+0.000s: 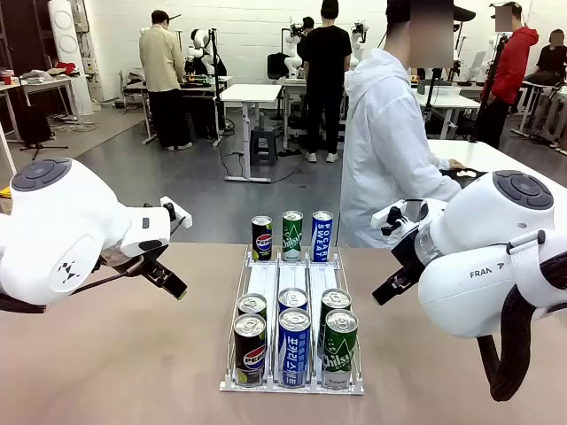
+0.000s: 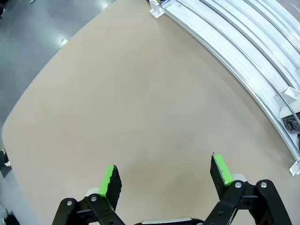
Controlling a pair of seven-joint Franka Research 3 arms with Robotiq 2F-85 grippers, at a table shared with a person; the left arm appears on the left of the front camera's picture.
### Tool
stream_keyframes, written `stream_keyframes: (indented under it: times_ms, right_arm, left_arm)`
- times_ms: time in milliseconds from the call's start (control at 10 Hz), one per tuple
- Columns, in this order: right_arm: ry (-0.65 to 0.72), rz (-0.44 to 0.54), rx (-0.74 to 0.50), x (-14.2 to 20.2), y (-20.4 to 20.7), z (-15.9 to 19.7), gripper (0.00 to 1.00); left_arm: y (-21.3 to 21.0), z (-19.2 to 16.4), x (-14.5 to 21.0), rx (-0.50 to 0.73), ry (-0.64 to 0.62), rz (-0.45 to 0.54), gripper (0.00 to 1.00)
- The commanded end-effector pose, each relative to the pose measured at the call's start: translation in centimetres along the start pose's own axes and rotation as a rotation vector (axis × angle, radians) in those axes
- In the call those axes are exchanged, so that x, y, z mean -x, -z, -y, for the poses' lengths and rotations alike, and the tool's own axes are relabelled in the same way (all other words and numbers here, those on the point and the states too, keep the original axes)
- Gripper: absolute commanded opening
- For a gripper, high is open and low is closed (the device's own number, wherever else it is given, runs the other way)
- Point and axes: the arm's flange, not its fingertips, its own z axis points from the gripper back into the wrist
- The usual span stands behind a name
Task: Retrieve and hand over the desired beverage to the person.
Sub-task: Pick up a can of the same type that the person held from the Automatic Can Dispenser.
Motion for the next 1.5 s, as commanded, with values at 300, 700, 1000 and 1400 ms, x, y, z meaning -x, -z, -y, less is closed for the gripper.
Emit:
stream_keyframes:
  times_ms: [300, 700, 1000, 1400]
  right_arm:
    - [0.0, 0.0, 0.0, 0.0, 0.01, 0.0, 1.0]
    - [0.0, 0.0, 0.0, 0.0, 0.01, 0.0, 1.0]
    - [0.0, 0.0, 0.0, 0.0, 0.01, 0.0, 1.0]
    - [0.0, 0.0, 0.0, 0.0, 0.01, 0.0, 1.0]
  left_arm:
    - [0.0, 0.0, 0.0, 0.0, 0.0, 0.0, 1.0]
    - [0.0, 0.0, 0.0, 0.0, 0.0, 0.0, 1.0]
    - [0.0, 0.0, 0.0, 0.0, 0.0, 0.0, 1.0]
    - [0.0, 0.0, 0.0, 0.0, 0.0, 0.0, 1.0]
